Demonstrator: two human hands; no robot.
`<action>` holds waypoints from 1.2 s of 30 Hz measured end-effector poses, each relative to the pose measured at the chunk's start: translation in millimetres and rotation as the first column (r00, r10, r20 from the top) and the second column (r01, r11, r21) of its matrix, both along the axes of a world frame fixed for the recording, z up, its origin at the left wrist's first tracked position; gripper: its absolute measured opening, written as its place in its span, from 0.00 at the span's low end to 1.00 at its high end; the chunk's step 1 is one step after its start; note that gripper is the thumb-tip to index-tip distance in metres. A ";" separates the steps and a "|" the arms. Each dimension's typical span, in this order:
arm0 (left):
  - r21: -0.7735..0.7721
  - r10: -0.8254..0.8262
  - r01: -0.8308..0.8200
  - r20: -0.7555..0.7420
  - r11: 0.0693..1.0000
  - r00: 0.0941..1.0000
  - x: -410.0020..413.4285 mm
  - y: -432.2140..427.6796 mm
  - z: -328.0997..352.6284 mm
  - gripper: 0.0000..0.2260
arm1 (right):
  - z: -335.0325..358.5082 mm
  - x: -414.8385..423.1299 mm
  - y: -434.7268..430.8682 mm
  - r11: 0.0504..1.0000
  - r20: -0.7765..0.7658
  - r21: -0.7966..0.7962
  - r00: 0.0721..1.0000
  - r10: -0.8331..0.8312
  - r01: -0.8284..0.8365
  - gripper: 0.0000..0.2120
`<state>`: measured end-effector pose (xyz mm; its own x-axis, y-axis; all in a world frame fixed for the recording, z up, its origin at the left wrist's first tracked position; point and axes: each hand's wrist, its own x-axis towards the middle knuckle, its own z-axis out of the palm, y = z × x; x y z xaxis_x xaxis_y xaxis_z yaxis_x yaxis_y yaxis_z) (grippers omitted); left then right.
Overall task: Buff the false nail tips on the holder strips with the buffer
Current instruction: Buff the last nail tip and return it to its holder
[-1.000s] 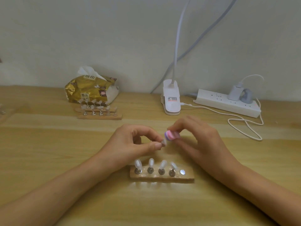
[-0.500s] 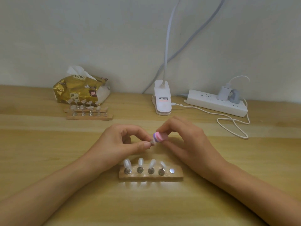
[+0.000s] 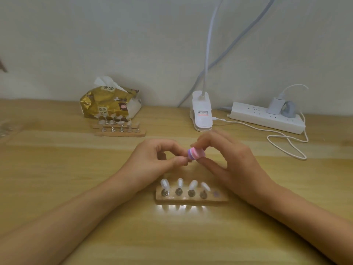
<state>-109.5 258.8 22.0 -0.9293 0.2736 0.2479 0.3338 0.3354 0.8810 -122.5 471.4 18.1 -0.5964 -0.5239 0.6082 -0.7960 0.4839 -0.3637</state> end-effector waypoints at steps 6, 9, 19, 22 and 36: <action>0.024 -0.026 0.027 -0.007 0.999 1.000 -1.6 -2.4 -2.0 0.02 | 1.3 1.1 -1.5 0.999 -0.065 -0.024 0.997 0.032 -0.033 0.05; 0.050 -0.026 0.025 0.018 0.998 1.000 -1.5 -2.2 -2.9 0.02 | 2.7 -0.6 1.8 0.997 0.017 -0.072 1.000 -0.026 0.027 0.03; 0.107 -0.032 0.028 0.036 0.994 0.999 -2.5 -1.2 -3.1 0.07 | 3.8 -0.2 0.2 1.000 -0.042 -0.030 0.999 0.005 -0.006 0.04; 0.117 -0.032 0.028 0.038 0.993 0.999 -2.9 -0.6 -2.8 0.06 | 4.2 -0.4 2.0 0.997 0.037 -0.071 0.999 -0.013 0.016 0.02; 0.104 -0.017 0.008 0.084 0.995 0.996 0.4 0.0 -0.3 0.10 | 3.1 2.7 -3.1 0.989 0.036 -0.149 0.999 0.023 -0.018 0.04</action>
